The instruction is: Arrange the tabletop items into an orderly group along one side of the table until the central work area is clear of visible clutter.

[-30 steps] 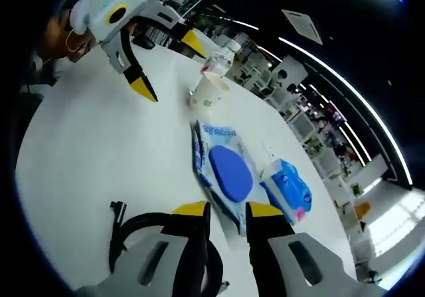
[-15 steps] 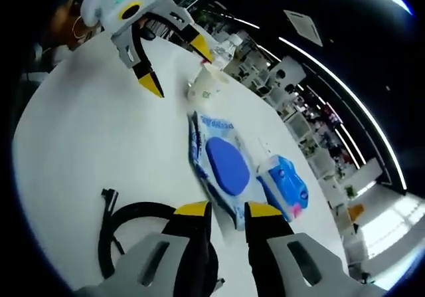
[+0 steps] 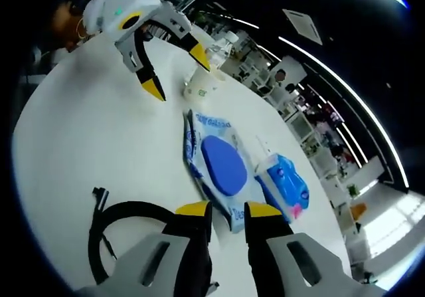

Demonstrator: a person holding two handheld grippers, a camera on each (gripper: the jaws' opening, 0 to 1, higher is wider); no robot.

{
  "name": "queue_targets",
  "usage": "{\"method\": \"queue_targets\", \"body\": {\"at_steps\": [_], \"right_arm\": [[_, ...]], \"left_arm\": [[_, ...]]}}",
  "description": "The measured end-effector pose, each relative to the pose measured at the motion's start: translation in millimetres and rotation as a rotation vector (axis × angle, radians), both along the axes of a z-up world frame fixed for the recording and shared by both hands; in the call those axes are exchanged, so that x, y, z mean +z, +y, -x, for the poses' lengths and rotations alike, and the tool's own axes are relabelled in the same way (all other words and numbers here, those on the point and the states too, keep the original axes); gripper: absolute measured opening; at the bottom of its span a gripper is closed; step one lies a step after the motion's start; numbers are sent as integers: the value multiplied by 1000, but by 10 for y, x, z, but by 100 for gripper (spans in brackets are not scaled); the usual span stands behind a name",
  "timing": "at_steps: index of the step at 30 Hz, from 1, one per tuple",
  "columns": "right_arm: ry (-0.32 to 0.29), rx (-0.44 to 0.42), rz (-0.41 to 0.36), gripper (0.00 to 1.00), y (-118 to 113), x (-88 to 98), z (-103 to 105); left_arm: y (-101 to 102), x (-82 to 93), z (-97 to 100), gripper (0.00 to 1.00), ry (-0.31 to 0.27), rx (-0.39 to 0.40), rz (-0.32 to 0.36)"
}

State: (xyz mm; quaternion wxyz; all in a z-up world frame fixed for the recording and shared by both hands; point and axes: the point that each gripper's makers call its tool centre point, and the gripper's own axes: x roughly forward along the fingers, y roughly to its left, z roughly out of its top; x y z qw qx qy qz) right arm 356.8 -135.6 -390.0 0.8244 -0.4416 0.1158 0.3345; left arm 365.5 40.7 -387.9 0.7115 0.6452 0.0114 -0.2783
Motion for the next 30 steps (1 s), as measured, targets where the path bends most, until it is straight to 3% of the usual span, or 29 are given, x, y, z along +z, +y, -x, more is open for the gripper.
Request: {"method": "queue_targets", "body": {"at_steps": [8,24,30], "right_arm": [[5,-8,-21,17,-46,-38,-57],[31,3,-40,17,-48,-128,-132],[53,25,-21,16,-18,-192,-120]], "left_arm": [[-36,-24,-108,47,-3,-39,-4],[-36,-133,-313,46,-5,-45,-47],[-42,-135,-383,44,10,-57,-62]]}}
